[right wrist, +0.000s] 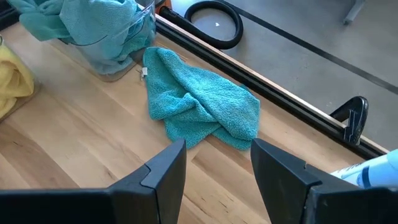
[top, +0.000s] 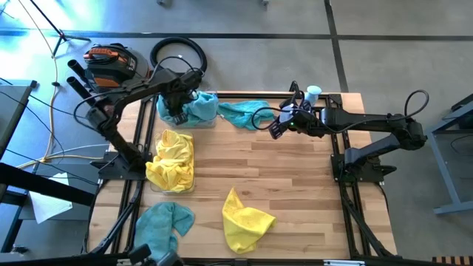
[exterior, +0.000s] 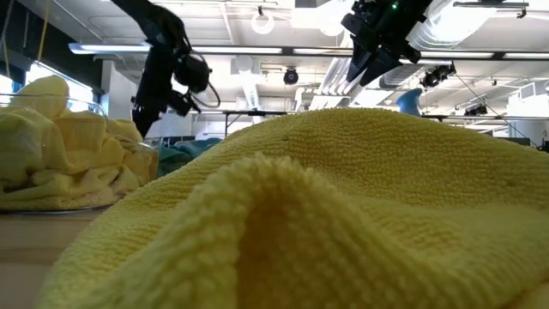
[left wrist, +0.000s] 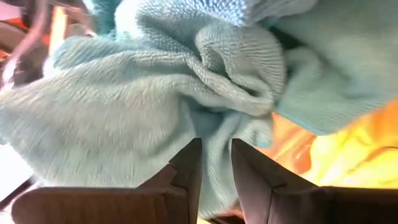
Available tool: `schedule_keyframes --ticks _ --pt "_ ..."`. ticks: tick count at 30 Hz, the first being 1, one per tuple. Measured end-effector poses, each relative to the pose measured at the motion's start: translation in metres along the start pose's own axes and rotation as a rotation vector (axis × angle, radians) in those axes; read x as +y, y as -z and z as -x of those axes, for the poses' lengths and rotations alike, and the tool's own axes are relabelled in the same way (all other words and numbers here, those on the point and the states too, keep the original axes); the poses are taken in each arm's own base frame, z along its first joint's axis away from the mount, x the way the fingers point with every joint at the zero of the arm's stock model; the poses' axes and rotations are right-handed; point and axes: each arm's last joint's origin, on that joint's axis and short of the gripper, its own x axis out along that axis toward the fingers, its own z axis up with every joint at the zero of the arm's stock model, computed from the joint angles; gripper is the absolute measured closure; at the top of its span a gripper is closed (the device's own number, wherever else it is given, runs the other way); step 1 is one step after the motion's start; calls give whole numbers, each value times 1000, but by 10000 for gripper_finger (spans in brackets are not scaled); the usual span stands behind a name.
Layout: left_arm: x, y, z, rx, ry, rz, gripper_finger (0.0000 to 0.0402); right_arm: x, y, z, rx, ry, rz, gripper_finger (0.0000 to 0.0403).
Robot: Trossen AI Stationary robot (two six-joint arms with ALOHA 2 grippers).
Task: Sort microfiber towel by color & place in baskets
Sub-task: Put the blue towel into the top transparent bin
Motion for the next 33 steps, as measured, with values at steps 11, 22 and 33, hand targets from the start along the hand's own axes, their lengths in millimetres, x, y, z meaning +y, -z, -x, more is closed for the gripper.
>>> schedule_keyframes --ticks 11,22,33 --pt "-63 43 69 -252 78 263 328 0 0 0 5 -8 52 224" --pt "-159 105 113 -377 340 617 328 3 2 0 53 -95 117 224" --pt "-250 165 110 -250 432 791 328 3 2 0 53 -100 181 224"
